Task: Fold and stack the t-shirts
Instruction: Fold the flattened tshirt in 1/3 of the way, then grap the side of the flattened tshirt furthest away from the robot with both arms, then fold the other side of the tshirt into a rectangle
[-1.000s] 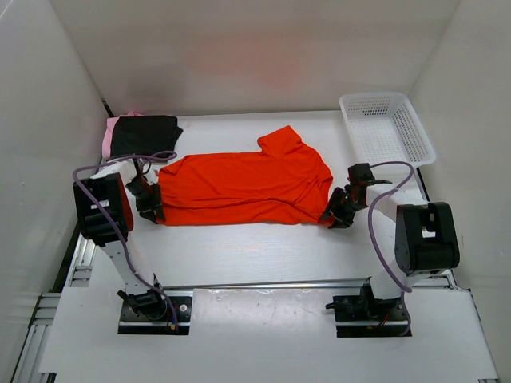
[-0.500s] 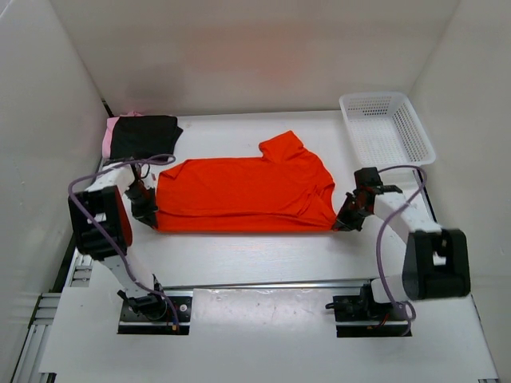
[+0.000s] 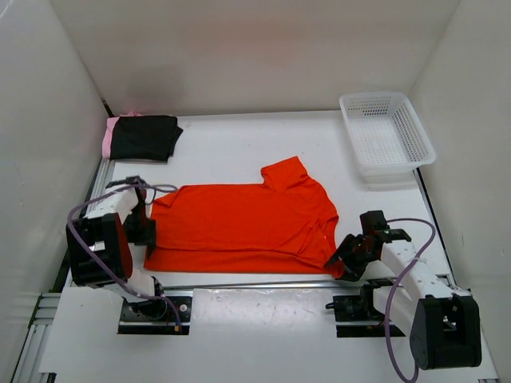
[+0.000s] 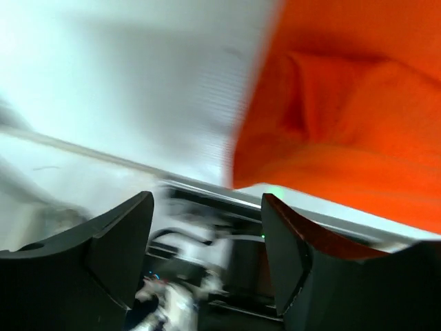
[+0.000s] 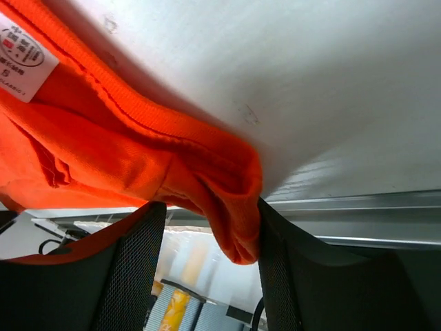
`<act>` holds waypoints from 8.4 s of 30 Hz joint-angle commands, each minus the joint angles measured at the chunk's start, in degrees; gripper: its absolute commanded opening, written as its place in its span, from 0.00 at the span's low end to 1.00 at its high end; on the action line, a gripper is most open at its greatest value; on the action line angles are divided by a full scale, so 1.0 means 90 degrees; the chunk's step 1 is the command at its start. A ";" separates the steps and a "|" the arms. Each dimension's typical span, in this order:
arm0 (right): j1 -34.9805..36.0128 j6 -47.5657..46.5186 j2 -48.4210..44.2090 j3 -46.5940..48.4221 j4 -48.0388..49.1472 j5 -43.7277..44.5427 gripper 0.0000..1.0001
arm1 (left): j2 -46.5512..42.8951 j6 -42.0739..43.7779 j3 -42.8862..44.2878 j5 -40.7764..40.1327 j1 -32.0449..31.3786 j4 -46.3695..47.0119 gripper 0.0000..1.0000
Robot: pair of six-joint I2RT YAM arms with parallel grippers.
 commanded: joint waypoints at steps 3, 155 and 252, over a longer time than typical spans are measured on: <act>-0.0007 -0.0159 -0.0074 0.0018 -0.0464 0.0587 0.59 | -0.0789 0.0011 0.2537 -0.1808 -0.1361 0.0298 0.76; 0.1204 -0.0237 0.9243 1.0899 0.0072 0.1515 0.00 | 0.1953 0.0011 0.2429 -0.0909 -0.2019 0.2885 0.60; 0.2327 0.0046 0.0951 0.1279 0.1156 0.1164 0.00 | -0.0010 0.0011 0.4427 0.1236 -0.4271 0.0661 0.76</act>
